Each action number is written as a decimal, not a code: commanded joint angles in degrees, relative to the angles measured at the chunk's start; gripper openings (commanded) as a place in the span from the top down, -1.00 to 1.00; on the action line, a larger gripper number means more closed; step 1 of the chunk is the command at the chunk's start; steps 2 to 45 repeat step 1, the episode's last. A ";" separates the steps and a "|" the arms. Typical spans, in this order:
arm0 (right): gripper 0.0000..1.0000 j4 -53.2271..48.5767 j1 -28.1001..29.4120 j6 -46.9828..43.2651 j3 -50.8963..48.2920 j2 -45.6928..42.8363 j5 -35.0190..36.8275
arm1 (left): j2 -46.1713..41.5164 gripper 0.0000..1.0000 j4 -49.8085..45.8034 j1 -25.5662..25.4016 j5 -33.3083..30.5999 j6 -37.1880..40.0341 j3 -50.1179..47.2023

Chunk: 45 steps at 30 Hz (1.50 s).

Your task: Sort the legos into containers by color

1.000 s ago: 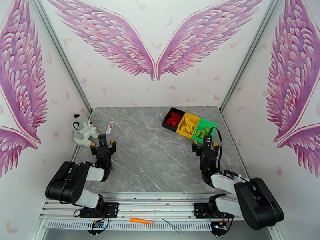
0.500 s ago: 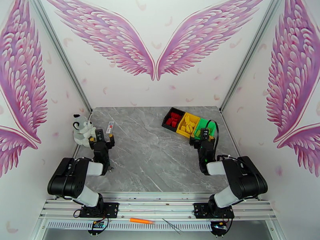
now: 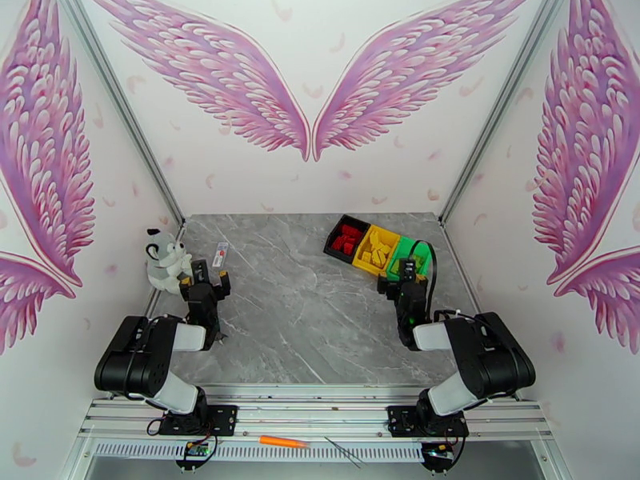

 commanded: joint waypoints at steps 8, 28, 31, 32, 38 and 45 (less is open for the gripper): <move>-0.98 -0.56 -0.36 0.45 0.47 -0.57 -1.11 | -0.86 -0.97 -0.19 -1.11 -0.96 1.12 0.30; -0.98 -0.56 -0.36 0.45 0.47 -0.57 -1.11 | -0.86 -0.97 -0.19 -1.11 -0.96 1.12 0.30; -0.98 -0.56 -0.36 0.45 0.47 -0.57 -1.11 | -0.86 -0.97 -0.19 -1.11 -0.96 1.12 0.30; -0.98 -0.56 -0.36 0.45 0.47 -0.57 -1.11 | -0.86 -0.97 -0.19 -1.11 -0.96 1.12 0.30; -0.98 -0.56 -0.36 0.45 0.47 -0.57 -1.11 | -0.86 -0.97 -0.19 -1.11 -0.96 1.12 0.30; -0.98 -0.56 -0.36 0.45 0.47 -0.57 -1.11 | -0.86 -0.97 -0.19 -1.11 -0.96 1.12 0.30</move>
